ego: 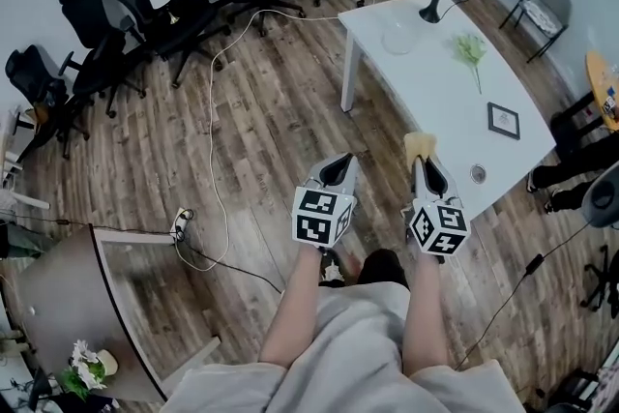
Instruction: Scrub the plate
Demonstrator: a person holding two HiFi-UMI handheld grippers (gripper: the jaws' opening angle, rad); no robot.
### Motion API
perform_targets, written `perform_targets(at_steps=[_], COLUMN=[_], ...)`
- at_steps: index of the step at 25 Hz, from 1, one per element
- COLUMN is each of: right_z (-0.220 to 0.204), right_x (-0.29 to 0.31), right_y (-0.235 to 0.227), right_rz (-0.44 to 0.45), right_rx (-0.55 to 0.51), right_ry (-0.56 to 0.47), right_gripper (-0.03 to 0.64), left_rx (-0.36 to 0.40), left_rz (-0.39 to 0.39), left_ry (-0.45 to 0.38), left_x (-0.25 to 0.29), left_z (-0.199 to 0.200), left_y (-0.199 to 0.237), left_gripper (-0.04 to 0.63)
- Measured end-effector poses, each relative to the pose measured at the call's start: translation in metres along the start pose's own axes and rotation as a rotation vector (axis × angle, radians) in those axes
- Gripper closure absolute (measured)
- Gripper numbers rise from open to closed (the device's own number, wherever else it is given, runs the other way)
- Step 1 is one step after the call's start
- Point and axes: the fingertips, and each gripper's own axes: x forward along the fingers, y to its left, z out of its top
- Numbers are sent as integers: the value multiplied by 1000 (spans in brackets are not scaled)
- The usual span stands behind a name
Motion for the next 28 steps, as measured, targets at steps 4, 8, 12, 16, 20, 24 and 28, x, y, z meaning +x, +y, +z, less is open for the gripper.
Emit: perform_targets(at_steps=[4, 8, 12, 16, 20, 24, 28], right_z=[-1, -10, -13, -3, 14, 37, 53], right_x=[12, 30, 60, 94, 128, 166, 202], right_y=[10, 17, 22, 16, 4, -5, -15], right_rz=[11, 9, 13, -8, -35, -29, -25], right_rx=[2, 18, 26, 24, 45, 69, 80], right_ry=[9, 21, 29, 30, 22, 8, 2], right_gripper=[548, 548, 548, 548, 548, 546, 546], left_rx=[4, -12, -37, -57, -45, -23, 12], left_rz=[3, 9, 14, -6, -35, -25, -47], left_ry=[13, 20, 29, 36, 60, 89, 103], left_x=[-2, 3, 15, 39, 63, 91, 117], left_z=[-3, -11, -15, -4, 13, 37, 60], left_y=[10, 28, 56, 78, 94, 117, 131], left_gripper=[594, 595, 594, 594, 595, 594, 595])
